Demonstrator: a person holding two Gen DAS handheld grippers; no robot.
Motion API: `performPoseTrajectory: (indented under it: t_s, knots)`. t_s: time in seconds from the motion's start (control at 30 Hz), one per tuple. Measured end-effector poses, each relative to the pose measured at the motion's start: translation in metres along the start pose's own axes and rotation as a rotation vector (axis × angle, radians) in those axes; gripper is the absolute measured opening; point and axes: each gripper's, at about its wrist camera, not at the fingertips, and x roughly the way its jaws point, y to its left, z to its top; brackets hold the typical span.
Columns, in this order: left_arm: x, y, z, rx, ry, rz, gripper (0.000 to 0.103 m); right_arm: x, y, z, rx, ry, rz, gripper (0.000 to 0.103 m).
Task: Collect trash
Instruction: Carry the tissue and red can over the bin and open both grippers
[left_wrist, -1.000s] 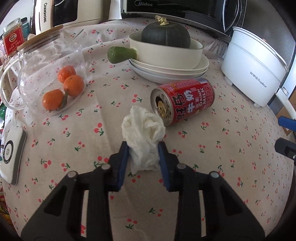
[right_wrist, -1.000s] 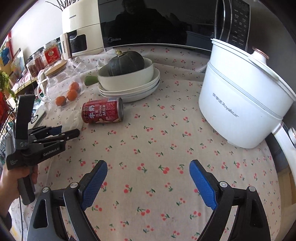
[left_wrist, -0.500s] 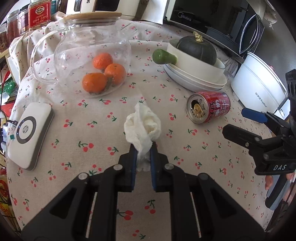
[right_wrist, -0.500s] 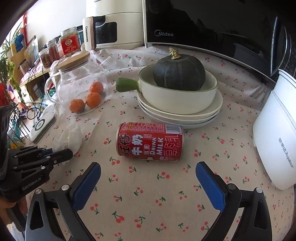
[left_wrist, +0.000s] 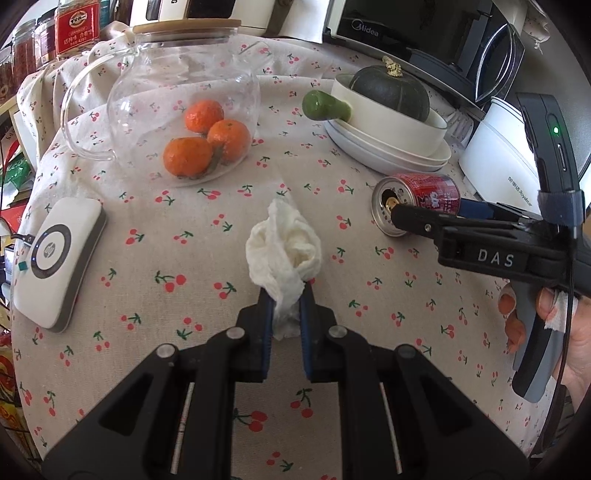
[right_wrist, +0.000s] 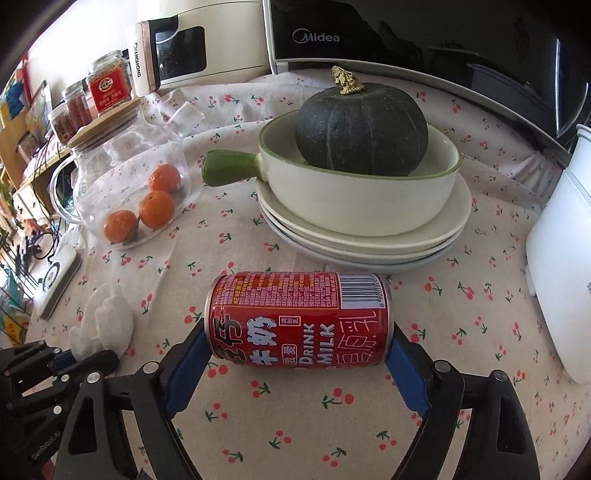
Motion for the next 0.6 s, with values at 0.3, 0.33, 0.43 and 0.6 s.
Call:
performPoseTrajectory:
  t_s: [0.3,0.33,0.43,0.6]
  knots:
    - [-0.022,-0.018,-0.025,-0.013,0.022,0.032,0.014,-0.064,-0.012,-0.04,-0.016,0.025,-0.004,0.089]
    - [-0.027,-0.021,-0.028,-0.015,0.024,0.031,0.014,-0.074,-0.015,-0.046,-0.019,0.026,-0.008,0.089]
    - [-0.039,-0.032,-0.037,-0.018,0.041,0.03,0.015,-0.103,-0.024,-0.067,-0.022,0.022,-0.022,0.089]
    - [-0.068,-0.061,-0.053,0.022,0.041,0.034,0.014,-0.155,-0.042,-0.105,0.001,0.011,-0.038,0.089]
